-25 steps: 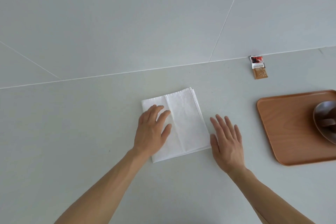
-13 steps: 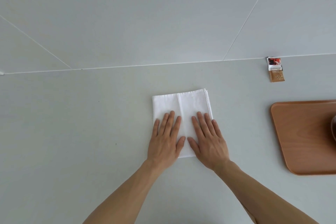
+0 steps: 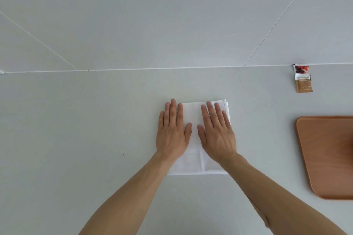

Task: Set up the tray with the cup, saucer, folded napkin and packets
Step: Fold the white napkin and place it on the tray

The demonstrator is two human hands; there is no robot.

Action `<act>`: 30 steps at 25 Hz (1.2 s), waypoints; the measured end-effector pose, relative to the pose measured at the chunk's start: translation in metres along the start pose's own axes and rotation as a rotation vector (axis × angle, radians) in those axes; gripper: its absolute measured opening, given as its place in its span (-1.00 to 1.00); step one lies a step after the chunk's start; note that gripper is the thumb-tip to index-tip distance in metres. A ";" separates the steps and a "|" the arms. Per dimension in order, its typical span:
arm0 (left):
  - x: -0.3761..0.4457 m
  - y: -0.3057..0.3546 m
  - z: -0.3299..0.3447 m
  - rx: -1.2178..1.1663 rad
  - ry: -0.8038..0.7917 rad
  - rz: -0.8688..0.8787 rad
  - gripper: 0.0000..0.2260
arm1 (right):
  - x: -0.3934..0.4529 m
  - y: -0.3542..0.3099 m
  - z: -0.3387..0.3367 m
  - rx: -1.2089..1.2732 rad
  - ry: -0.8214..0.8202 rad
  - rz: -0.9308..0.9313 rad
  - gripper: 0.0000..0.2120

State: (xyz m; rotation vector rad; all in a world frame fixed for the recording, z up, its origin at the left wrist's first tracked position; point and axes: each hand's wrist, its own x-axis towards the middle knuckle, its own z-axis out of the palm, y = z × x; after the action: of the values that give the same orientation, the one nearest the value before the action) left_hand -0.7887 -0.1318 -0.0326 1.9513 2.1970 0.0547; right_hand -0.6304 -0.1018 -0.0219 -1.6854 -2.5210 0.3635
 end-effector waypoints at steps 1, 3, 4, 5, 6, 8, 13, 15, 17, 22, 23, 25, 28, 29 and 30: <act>0.007 0.001 0.000 -0.002 -0.008 -0.016 -0.40 | 0.013 -0.003 0.001 0.004 -0.037 0.001 -0.44; 0.012 0.001 0.004 0.007 -0.011 0.002 -0.40 | 0.025 -0.004 0.008 -0.014 -0.085 0.021 -0.41; 0.012 -0.001 0.007 0.014 -0.009 0.028 -0.40 | 0.025 -0.002 0.013 -0.030 -0.086 0.047 -0.39; 0.011 -0.003 0.009 0.022 -0.006 0.055 -0.40 | 0.022 0.000 0.017 -0.047 -0.070 0.088 -0.37; 0.012 -0.005 0.011 0.029 -0.001 0.074 -0.38 | 0.018 0.002 0.020 -0.059 -0.041 0.138 -0.35; 0.012 -0.009 0.013 0.029 0.016 0.051 -0.35 | 0.013 0.004 0.024 -0.064 0.005 0.239 -0.30; 0.013 -0.008 0.009 0.027 -0.012 -0.044 -0.31 | 0.013 0.008 0.021 -0.079 -0.050 0.240 -0.27; 0.015 -0.009 0.001 0.062 -0.049 -0.030 -0.32 | 0.014 0.008 0.013 -0.088 -0.104 0.230 -0.27; 0.006 -0.005 -0.004 0.066 -0.049 0.012 -0.37 | 0.005 0.003 0.006 -0.098 -0.104 0.148 -0.31; -0.063 0.018 0.015 -0.034 -0.027 0.200 -0.47 | -0.065 -0.004 0.016 -0.087 -0.053 -0.034 -0.45; -0.070 0.014 0.018 -0.033 -0.030 0.214 -0.47 | -0.074 0.001 0.017 -0.094 -0.068 0.006 -0.43; -0.077 -0.001 0.018 -0.025 -0.028 0.189 -0.45 | -0.084 0.013 0.016 -0.097 -0.084 0.089 -0.39; -0.082 -0.032 0.011 0.007 -0.026 0.124 -0.45 | -0.090 0.025 0.011 -0.081 -0.115 0.129 -0.37; -0.084 -0.039 0.012 0.018 -0.042 0.122 -0.45 | -0.091 0.027 0.010 -0.076 -0.128 0.127 -0.37; -0.084 -0.043 0.011 0.024 -0.054 0.124 -0.45 | -0.092 0.028 0.010 -0.076 -0.132 0.121 -0.37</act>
State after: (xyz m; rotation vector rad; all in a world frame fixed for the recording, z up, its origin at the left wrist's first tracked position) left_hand -0.8193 -0.2216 -0.0399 2.0747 2.0505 -0.0061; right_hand -0.5716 -0.1773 -0.0325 -1.9084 -2.5612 0.4065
